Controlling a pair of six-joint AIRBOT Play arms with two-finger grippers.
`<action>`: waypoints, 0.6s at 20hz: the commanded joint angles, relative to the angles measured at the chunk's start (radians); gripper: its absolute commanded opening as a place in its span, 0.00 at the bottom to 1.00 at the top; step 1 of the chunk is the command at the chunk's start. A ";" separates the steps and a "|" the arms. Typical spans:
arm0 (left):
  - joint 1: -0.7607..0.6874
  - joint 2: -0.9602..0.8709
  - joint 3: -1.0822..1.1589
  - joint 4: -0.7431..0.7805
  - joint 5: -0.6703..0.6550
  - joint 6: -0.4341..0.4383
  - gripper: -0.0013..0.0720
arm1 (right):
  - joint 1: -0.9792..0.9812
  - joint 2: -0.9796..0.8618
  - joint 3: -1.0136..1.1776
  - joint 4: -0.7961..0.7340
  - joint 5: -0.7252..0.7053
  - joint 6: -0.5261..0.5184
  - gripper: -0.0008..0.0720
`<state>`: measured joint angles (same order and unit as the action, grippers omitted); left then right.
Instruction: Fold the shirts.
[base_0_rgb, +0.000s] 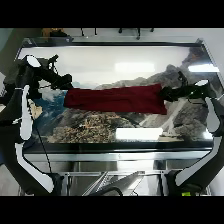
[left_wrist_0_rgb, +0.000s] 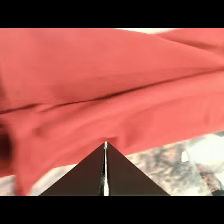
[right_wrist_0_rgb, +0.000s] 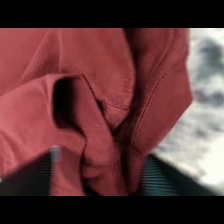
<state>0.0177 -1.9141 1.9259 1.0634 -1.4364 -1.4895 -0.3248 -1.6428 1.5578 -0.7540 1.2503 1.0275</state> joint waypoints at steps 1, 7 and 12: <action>-0.081 0.003 0.000 -0.021 0.065 0.003 0.04 | 0.024 -0.016 0.000 0.046 0.025 -0.042 0.38; -0.332 -0.127 0.000 -0.132 0.276 0.004 0.04 | 0.023 0.037 0.065 0.120 0.098 -0.055 0.05; -0.536 -0.245 0.001 -0.185 0.553 -0.001 0.04 | 0.023 0.161 0.225 0.142 0.230 0.013 0.05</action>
<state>-0.4099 -2.0968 1.9259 0.9302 -1.0508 -1.4853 -0.3027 -1.5414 1.7004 -0.6331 1.3960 1.0004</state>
